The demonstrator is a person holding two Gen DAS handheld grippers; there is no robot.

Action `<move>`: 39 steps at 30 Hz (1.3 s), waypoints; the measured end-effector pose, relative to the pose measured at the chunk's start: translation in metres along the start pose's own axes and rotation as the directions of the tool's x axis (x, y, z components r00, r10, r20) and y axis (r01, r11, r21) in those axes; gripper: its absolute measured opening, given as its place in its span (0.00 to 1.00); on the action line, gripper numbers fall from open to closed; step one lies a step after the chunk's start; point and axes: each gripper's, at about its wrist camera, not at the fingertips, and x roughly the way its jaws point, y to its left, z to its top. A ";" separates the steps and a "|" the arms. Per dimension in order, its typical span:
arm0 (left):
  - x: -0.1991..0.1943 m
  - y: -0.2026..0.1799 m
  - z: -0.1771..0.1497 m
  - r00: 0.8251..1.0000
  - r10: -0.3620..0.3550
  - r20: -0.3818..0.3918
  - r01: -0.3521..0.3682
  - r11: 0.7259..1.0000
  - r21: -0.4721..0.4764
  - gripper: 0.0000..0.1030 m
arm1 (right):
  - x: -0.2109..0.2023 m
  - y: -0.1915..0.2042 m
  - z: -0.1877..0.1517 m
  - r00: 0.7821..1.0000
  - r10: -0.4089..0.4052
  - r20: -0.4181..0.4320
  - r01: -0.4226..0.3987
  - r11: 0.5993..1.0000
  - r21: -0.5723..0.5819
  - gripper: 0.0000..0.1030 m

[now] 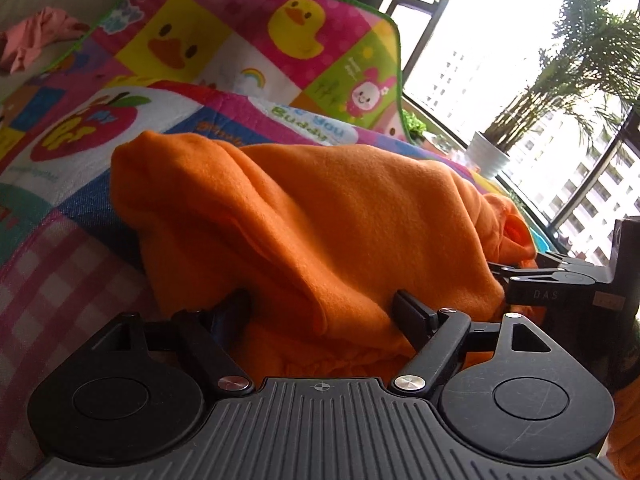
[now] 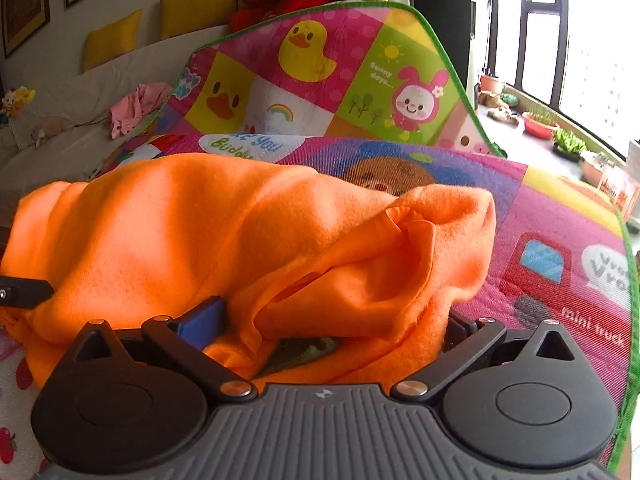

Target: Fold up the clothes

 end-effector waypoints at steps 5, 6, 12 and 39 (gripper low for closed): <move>-0.003 0.000 -0.004 1.000 -0.002 0.009 0.003 1.000 -0.006 0.81 | 0.002 -0.004 0.000 1.000 0.019 -0.009 -0.019 1.000 0.021 1.00; -0.004 0.000 -0.005 1.000 -0.003 0.011 0.004 1.000 -0.007 0.81 | 0.002 -0.004 0.000 1.000 0.019 -0.010 -0.019 1.000 0.021 1.00; -0.009 0.002 -0.007 1.000 -0.002 0.006 0.002 1.000 -0.014 0.81 | -0.001 0.003 -0.002 1.000 -0.005 -0.001 0.005 1.000 -0.006 1.00; 0.009 -0.007 0.012 1.000 0.002 0.021 -0.005 0.992 0.125 0.67 | -0.080 0.004 0.020 0.978 -0.081 0.194 0.083 0.997 -0.002 1.00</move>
